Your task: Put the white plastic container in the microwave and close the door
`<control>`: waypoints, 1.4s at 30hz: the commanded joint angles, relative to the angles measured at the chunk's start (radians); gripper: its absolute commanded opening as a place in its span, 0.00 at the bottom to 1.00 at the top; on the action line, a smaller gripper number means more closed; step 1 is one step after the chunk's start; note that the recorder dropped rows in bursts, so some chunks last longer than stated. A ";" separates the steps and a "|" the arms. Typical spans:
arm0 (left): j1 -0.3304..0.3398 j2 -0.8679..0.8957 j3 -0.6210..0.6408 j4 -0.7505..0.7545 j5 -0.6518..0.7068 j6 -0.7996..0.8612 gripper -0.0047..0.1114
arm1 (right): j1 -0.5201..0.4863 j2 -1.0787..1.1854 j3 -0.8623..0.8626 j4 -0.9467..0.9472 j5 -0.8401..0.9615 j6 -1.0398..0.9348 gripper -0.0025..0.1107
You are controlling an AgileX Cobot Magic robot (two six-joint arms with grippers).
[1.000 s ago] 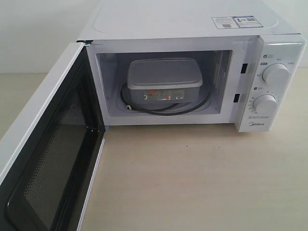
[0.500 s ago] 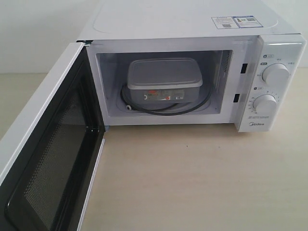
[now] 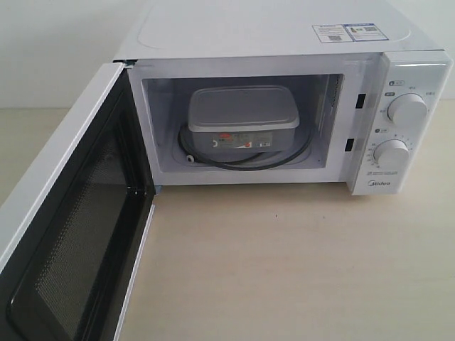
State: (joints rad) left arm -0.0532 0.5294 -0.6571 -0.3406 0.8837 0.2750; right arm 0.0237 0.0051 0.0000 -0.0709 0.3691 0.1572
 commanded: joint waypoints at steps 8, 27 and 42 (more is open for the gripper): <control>-0.006 0.255 -0.006 0.013 -0.053 0.343 0.07 | -0.002 -0.005 0.000 -0.009 -0.002 -0.002 0.02; -0.018 0.388 -0.004 -0.789 0.044 1.128 0.07 | -0.002 -0.005 0.000 -0.009 -0.001 -0.002 0.02; -0.112 0.519 0.003 -0.878 -0.058 1.328 0.07 | -0.002 -0.005 0.000 -0.009 -0.001 -0.002 0.02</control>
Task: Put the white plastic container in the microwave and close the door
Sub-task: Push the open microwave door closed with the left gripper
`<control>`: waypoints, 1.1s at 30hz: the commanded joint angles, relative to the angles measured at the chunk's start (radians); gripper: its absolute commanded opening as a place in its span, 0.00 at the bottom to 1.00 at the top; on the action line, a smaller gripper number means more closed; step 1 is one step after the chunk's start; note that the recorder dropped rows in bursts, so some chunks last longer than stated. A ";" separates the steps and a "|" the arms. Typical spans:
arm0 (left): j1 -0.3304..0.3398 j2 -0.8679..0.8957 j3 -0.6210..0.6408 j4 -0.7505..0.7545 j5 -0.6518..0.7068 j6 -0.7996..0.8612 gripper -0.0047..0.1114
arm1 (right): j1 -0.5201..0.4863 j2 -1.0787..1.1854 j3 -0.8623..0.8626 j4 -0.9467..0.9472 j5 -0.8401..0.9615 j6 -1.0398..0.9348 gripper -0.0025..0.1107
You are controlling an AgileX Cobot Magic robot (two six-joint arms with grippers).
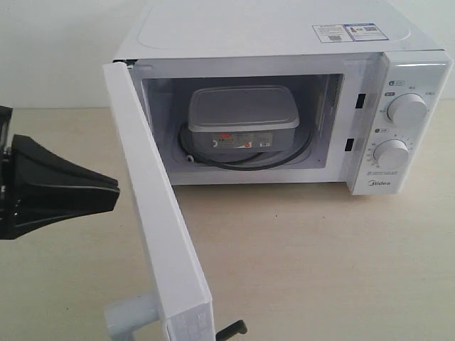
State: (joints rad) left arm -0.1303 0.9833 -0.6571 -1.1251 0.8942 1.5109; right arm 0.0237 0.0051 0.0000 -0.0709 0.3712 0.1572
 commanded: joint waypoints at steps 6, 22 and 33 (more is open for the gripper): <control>-0.093 0.187 -0.024 -0.146 -0.099 0.150 0.07 | -0.002 -0.005 0.000 -0.009 -0.003 -0.002 0.02; -0.241 0.506 -0.202 -0.558 -0.197 0.479 0.07 | -0.002 -0.005 0.000 -0.009 -0.003 -0.002 0.02; -0.241 0.630 -0.328 -0.600 -0.202 0.487 0.07 | -0.002 -0.005 0.000 -0.009 -0.003 -0.002 0.02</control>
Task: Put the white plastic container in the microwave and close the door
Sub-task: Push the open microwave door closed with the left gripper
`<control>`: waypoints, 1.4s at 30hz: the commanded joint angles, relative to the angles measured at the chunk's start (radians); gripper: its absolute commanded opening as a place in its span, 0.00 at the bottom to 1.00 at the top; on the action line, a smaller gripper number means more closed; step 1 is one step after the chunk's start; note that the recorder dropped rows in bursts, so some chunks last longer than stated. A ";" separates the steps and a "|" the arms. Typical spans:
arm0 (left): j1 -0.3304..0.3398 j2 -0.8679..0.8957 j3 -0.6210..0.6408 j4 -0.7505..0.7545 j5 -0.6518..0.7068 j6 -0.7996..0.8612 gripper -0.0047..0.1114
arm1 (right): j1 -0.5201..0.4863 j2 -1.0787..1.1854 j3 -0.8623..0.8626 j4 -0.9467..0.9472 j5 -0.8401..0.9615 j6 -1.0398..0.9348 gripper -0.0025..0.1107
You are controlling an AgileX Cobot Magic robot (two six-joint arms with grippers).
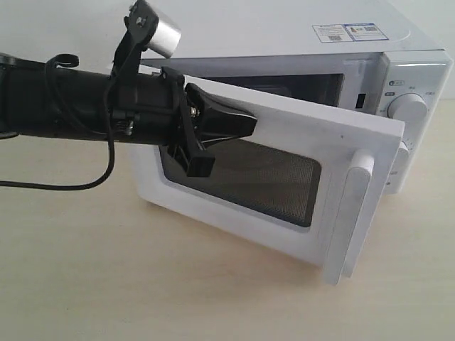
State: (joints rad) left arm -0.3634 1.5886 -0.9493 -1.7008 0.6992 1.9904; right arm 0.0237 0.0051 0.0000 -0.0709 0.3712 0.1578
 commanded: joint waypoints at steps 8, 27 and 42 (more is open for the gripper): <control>-0.008 0.031 -0.045 -0.038 -0.061 0.002 0.07 | -0.002 -0.005 0.000 -0.009 -0.003 -0.003 0.02; -0.008 0.113 -0.152 -0.044 -0.191 0.002 0.07 | -0.002 -0.005 0.000 -0.009 -0.003 -0.003 0.02; -0.008 0.135 -0.169 -0.044 -0.048 0.014 0.07 | -0.002 -0.005 0.000 -0.009 -0.003 -0.003 0.02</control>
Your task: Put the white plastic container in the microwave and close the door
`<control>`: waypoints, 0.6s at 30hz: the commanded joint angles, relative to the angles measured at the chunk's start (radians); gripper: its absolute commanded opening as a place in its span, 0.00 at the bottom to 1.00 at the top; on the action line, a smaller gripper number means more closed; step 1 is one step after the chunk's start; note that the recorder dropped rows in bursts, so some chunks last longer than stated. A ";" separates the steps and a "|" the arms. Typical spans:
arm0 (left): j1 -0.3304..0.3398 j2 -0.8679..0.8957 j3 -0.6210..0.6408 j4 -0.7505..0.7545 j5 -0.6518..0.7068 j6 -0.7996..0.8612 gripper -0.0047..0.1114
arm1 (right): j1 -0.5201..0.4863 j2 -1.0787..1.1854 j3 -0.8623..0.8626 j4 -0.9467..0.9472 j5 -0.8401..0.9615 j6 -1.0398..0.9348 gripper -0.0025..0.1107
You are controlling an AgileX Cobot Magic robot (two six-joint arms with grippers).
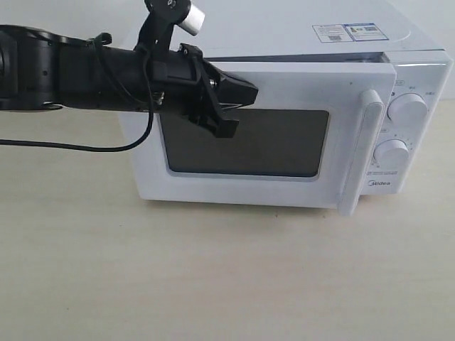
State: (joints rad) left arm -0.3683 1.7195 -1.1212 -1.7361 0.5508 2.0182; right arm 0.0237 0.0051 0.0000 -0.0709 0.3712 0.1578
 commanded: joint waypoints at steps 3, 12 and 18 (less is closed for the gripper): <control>-0.003 -0.022 0.002 0.020 0.134 -0.071 0.07 | -0.002 -0.005 0.000 -0.009 -0.003 -0.003 0.02; -0.003 -0.197 0.036 0.287 0.144 -0.306 0.07 | -0.002 -0.005 0.000 -0.019 -0.008 -0.003 0.02; -0.003 -0.362 0.136 0.395 0.150 -0.411 0.07 | -0.003 -0.005 0.000 -0.074 -0.204 -0.030 0.02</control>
State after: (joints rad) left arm -0.3683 1.4009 -1.0168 -1.3546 0.6903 1.6302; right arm 0.0237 0.0051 0.0000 -0.1334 0.2462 0.1376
